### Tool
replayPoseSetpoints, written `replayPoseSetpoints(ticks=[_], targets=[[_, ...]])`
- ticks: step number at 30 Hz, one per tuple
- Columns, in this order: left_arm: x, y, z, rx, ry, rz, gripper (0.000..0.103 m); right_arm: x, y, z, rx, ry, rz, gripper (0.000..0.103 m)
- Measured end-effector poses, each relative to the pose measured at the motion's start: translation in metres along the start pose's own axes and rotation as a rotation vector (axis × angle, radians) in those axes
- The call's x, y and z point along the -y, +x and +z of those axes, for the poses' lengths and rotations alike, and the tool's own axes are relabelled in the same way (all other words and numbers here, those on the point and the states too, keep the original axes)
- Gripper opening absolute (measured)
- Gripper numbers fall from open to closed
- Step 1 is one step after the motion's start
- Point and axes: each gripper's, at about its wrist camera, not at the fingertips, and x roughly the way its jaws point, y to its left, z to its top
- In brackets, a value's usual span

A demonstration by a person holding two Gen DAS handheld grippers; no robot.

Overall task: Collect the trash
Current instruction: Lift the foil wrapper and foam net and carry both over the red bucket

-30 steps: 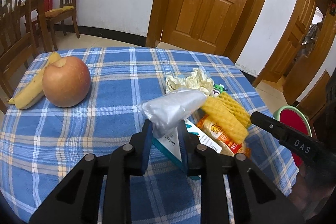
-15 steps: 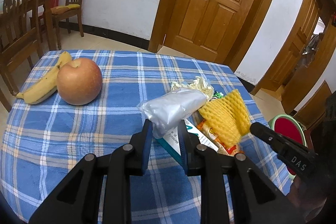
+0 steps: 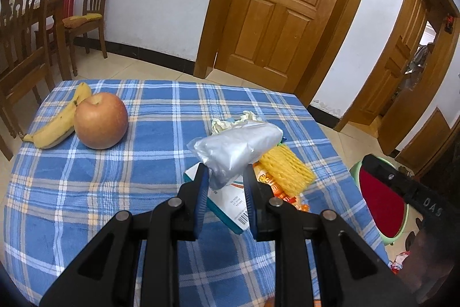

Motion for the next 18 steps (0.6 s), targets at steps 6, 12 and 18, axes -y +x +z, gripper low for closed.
replayPoseSetpoints(ticks=[6,12,18], targets=[[-0.009,-0.003,-0.004,-0.001,-0.025,0.022,0.024,-0.004,0.014,-0.010,-0.049,0.009,0.012,0.034],[-0.025,-0.002,-0.006,-0.007,-0.062,0.038,0.024,-0.021,0.040,-0.018,-0.106,-0.056,0.007,0.050],[-0.031,0.001,-0.009,-0.014,-0.076,0.035,0.024,-0.030,0.066,-0.024,-0.157,-0.084,-0.014,0.050]])
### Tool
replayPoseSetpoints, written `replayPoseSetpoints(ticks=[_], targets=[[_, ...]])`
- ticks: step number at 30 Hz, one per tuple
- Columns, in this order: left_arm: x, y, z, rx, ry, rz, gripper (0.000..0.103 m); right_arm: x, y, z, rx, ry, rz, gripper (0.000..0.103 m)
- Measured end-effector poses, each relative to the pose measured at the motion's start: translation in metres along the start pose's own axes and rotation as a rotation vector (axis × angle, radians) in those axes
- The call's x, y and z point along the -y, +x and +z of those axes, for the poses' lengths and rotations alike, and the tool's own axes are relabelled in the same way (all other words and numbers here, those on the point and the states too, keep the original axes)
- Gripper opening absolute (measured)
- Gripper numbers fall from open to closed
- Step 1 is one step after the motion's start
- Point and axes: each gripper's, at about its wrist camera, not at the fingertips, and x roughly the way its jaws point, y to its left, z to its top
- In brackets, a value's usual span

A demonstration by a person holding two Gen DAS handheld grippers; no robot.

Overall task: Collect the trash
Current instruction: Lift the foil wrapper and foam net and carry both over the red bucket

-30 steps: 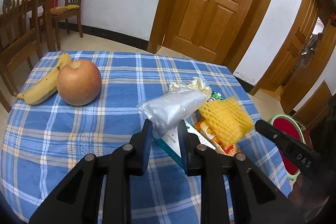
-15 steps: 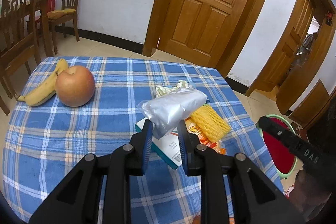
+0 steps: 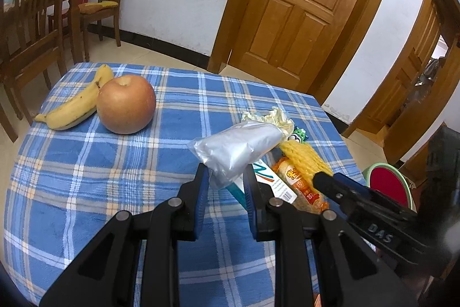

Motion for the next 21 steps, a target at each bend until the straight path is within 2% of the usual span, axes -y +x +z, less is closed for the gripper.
replayPoseSetpoints(ticks=[2,4,7,13,21], targets=[[-0.001,0.001,-0.001,-0.003,-0.002,-0.002,0.024,0.000,0.005,0.000,-0.017,0.001,-0.005,0.048],[-0.001,0.002,-0.002,-0.005,-0.002,-0.005,0.024,0.001,0.011,-0.001,-0.036,0.000,-0.020,0.025],[0.001,0.003,-0.002,-0.009,0.001,-0.010,0.024,0.005,0.009,-0.001,-0.030,0.010,-0.010,0.013],[0.007,0.000,-0.002,-0.007,0.012,-0.022,0.024,0.007,-0.008,-0.002,0.002,0.014,0.014,0.011],[0.023,-0.007,-0.002,0.001,0.035,-0.055,0.024,0.019,-0.057,-0.004,0.109,0.079,0.033,0.011]])
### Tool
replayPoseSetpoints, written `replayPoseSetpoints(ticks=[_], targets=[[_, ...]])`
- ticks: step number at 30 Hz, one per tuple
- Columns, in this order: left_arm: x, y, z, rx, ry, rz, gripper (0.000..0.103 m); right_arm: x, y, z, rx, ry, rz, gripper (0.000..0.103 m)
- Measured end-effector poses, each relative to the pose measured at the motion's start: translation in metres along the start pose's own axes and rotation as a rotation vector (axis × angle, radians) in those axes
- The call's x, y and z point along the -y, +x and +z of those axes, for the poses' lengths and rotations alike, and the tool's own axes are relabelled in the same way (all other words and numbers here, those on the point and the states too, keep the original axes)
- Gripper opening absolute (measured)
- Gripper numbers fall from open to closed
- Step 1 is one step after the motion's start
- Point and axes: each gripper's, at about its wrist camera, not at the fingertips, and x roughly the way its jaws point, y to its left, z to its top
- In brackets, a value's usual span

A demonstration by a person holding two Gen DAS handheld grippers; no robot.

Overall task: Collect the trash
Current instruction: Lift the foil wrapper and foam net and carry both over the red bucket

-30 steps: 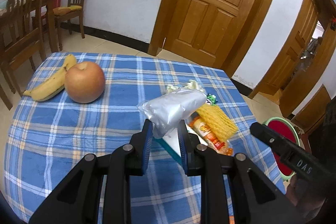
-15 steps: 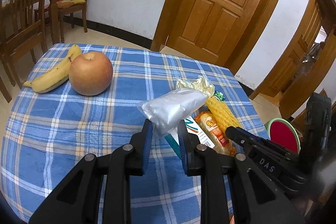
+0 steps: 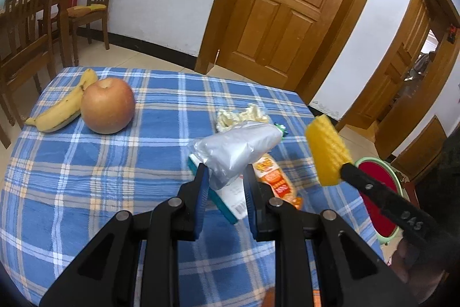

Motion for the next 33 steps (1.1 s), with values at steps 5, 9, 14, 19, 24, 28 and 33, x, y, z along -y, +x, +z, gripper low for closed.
replayPoseSetpoints(ticks=[5,9,14,19,24,28,33], targets=[[0.017,-0.004,-0.001,-0.005,0.015,-0.047,0.024,0.010,-0.036,0.000,0.072,0.034,-0.006,0.011],[0.037,-0.008,-0.002,-0.007,0.046,-0.074,0.024,0.020,-0.061,-0.002,0.121,0.059,-0.015,0.011],[0.063,-0.012,-0.005,-0.007,0.087,-0.091,0.024,0.035,-0.085,-0.008,0.156,0.096,-0.035,0.011],[0.086,-0.014,-0.009,-0.019,0.117,-0.118,0.024,0.051,-0.105,-0.015,0.178,0.128,-0.063,0.011],[0.113,-0.014,-0.012,-0.037,0.151,-0.143,0.024,0.070,-0.127,-0.022,0.215,0.163,-0.092,0.011],[0.134,-0.013,-0.015,-0.050,0.174,-0.167,0.024,0.086,-0.142,-0.026,0.238,0.187,-0.125,0.011],[0.165,-0.008,-0.020,-0.068,0.216,-0.189,0.024,0.110,-0.154,-0.032,0.252,0.233,-0.147,0.011]])
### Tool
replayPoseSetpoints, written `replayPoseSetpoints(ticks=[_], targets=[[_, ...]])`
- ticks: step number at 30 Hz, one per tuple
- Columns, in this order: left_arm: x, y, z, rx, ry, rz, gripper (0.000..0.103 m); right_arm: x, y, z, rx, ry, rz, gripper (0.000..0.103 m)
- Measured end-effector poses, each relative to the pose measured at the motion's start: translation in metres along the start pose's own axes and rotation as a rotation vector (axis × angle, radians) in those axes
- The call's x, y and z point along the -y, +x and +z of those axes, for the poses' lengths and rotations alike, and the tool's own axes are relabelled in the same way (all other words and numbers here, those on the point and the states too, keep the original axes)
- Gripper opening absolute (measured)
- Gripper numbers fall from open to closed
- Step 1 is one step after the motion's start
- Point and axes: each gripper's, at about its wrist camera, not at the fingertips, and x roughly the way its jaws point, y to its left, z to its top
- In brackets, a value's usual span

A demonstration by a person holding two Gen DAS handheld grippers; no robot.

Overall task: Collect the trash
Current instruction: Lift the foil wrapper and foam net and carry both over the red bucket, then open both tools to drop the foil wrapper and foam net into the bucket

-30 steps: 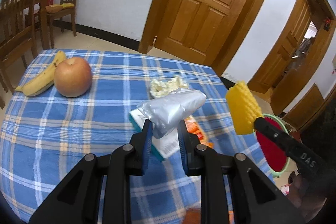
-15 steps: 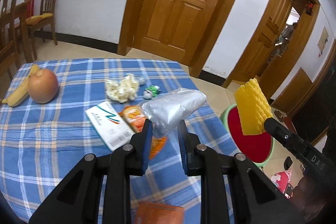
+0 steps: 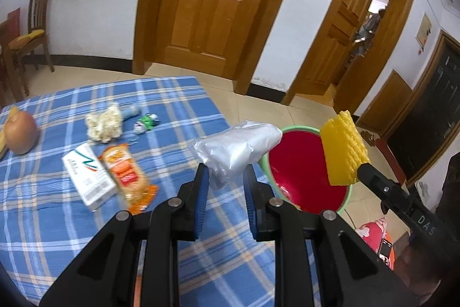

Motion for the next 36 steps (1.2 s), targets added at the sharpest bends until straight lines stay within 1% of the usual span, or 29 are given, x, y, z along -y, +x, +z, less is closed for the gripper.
replayPoseSetpoints(ticks=[5,8,11,14,19,20,29,31,34,35,36], targets=[[0.029,0.015,0.000,-0.027,0.044,-0.014,0.024,0.022,-0.007,0.001,0.008,0.042,-0.022,0.011],[0.047,0.027,0.000,-0.044,0.070,-0.023,0.024,0.034,-0.010,0.000,0.014,0.060,-0.052,0.011],[0.060,0.042,-0.002,-0.068,0.088,-0.029,0.024,0.046,-0.010,-0.001,0.017,0.075,-0.085,0.012],[0.071,0.056,-0.005,-0.094,0.102,-0.032,0.024,0.062,-0.007,-0.002,0.013,0.114,-0.086,0.012],[0.087,0.078,-0.010,-0.120,0.124,-0.023,0.023,0.083,0.001,-0.005,-0.006,0.156,-0.123,0.012],[0.089,0.081,-0.011,-0.121,0.130,-0.019,0.022,0.088,0.004,-0.006,-0.014,0.165,-0.130,0.012],[0.098,0.109,-0.015,-0.163,0.151,-0.018,0.022,0.110,0.023,-0.014,-0.067,0.210,-0.161,0.012],[0.097,0.111,-0.016,-0.169,0.152,-0.017,0.022,0.112,0.024,-0.014,-0.071,0.213,-0.166,0.015],[0.096,0.111,-0.016,-0.168,0.150,-0.012,0.022,0.116,0.025,-0.014,-0.073,0.228,-0.171,0.016],[0.096,0.111,-0.016,-0.167,0.150,-0.009,0.022,0.116,0.025,-0.014,-0.075,0.232,-0.170,0.018],[0.095,0.111,-0.016,-0.168,0.150,-0.004,0.024,0.116,0.024,-0.015,-0.074,0.235,-0.172,0.020]])
